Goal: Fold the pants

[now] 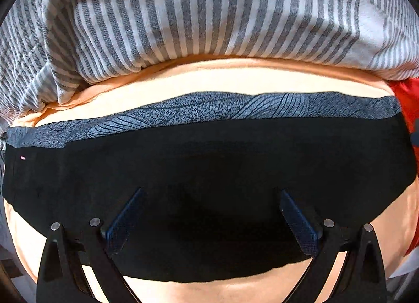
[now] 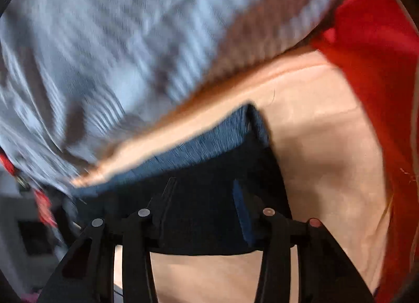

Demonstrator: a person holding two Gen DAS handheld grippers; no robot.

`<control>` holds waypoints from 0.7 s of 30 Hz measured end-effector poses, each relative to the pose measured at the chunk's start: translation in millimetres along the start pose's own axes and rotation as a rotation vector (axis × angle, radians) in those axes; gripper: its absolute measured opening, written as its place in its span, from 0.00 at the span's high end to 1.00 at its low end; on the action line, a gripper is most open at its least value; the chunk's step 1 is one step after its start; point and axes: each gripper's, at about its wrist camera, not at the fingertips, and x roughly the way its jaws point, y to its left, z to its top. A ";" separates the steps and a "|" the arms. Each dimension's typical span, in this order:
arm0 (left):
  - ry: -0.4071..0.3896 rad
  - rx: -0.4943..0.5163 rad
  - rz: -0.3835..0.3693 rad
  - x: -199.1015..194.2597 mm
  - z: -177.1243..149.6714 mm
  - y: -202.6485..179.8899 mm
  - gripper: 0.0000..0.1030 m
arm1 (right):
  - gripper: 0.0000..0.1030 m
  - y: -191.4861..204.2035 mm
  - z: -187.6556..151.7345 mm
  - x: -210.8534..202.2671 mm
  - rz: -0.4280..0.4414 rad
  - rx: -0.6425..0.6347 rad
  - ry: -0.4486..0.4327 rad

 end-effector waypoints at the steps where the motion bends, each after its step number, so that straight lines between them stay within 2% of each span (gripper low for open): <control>1: 0.007 0.005 0.005 5.0 -0.4 -1.6 0.01 | 0.55 -0.9 -2.8 9.6 -0.025 -0.008 0.023; 3: 0.019 0.009 0.008 12.5 -3.9 2.2 0.00 | 0.64 -14.0 -12.7 30.9 -0.073 0.023 0.063; 4: 0.023 0.007 0.007 14.8 -5.2 2.4 0.00 | 0.67 -17.7 -14.9 29.5 -0.066 0.034 0.037; 7: 0.026 -0.012 -0.018 23.8 -10.7 9.3 0.00 | 0.66 -17.5 -22.0 22.9 -0.059 0.047 0.027; 9: 0.027 -0.037 -0.061 32.1 -10.9 18.2 0.00 | 0.64 -12.2 -30.2 17.8 -0.076 0.040 0.037; 12: 0.027 -0.008 -0.084 33.0 -11.0 24.1 0.00 | 0.61 -4.7 -45.2 7.5 -0.106 0.021 0.031; 15: 0.016 0.023 -0.097 27.3 -19.1 35.6 0.01 | 0.59 13.5 -60.5 5.6 -0.099 0.035 0.024; 18: -0.042 0.036 -0.097 6.9 -28.8 58.5 0.01 | 0.58 37.5 -79.4 6.4 -0.077 0.042 0.021; 21: -0.102 0.029 -0.085 -11.8 -33.6 100.4 0.01 | 0.58 67.2 -104.4 13.6 -0.059 0.033 0.017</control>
